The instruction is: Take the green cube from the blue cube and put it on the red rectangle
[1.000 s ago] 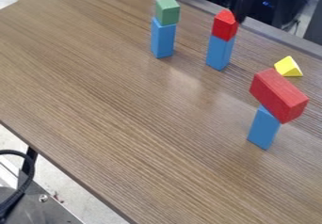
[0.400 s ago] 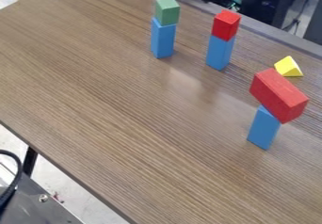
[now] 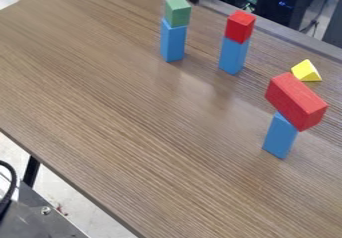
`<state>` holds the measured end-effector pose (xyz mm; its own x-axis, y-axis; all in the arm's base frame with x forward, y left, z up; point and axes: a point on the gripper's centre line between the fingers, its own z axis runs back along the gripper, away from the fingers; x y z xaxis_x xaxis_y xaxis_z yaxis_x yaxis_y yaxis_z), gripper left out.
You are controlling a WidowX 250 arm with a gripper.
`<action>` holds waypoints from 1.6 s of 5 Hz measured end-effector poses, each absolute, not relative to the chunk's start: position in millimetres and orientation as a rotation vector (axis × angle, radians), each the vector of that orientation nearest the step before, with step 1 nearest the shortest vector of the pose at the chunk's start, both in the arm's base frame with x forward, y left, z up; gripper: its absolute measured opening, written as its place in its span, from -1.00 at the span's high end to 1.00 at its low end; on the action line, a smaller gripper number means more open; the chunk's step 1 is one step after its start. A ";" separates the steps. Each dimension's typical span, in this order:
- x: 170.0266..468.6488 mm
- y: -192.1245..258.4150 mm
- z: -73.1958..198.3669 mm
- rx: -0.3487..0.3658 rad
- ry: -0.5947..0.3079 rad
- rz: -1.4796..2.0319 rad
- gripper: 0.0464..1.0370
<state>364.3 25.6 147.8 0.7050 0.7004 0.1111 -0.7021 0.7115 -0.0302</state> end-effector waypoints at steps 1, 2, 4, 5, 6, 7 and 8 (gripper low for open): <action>361.9 37.3 143.4 0.033 -0.118 0.789 -0.92; 360.1 47.2 138.1 0.050 -0.148 0.829 -0.92; 360.1 57.6 139.3 0.046 -0.198 0.883 -0.92; 361.7 62.2 139.8 0.042 -0.213 0.894 -0.92; 361.9 66.9 139.4 0.044 -0.220 0.916 -0.92; 363.9 69.2 130.2 0.052 -0.205 0.918 -0.92; 366.7 71.2 123.8 0.051 -0.205 0.930 -0.92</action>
<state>366.7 71.2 123.8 0.5797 0.7905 0.1976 -0.8002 0.5980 -0.0447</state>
